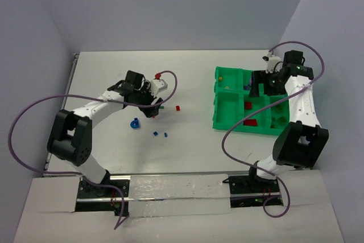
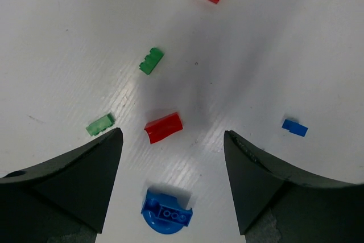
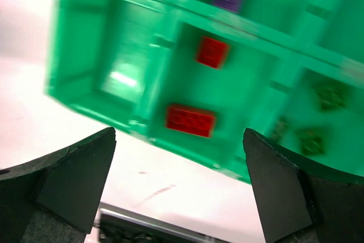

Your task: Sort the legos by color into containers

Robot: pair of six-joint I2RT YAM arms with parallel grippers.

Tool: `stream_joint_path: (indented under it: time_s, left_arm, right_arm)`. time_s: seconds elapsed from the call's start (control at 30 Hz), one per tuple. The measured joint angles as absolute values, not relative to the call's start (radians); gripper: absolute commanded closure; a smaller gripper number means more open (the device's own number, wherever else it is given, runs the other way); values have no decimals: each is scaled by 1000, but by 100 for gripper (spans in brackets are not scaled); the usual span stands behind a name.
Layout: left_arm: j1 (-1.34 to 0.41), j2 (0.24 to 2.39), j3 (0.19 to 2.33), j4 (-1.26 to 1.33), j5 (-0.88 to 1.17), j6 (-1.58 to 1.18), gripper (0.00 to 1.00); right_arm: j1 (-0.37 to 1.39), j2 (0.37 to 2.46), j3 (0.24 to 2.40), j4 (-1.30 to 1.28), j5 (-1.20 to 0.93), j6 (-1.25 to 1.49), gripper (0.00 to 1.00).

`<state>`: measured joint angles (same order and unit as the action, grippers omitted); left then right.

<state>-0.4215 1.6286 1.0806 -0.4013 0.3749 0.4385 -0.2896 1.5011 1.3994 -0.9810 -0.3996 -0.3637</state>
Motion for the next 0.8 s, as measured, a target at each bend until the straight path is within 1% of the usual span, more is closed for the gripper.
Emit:
stream_joint_path:
  time_s: [0.2, 0.33, 0.43, 0.63, 0.8]
  left_arm:
    - [-399, 1722, 1096, -387, 482, 653, 30]
    - [-384, 1812, 1148, -395, 538, 789, 30]
    - [-381, 1862, 1188, -404, 558, 871, 32]
    - [-381, 1939, 1281, -427, 582, 952, 44]
    - [-381, 1992, 1340, -460, 586, 985, 51]
  right_arm:
    - [-245, 1501, 1400, -981, -461, -309, 0]
    - [-244, 1500, 1399, -982, -466, -296, 0]
    - [-244, 1501, 1399, -983, -465, -295, 0]
    - [-244, 1500, 1398, -991, -463, -296, 0]
    - [-244, 1501, 1398, -993, -461, -297, 0]
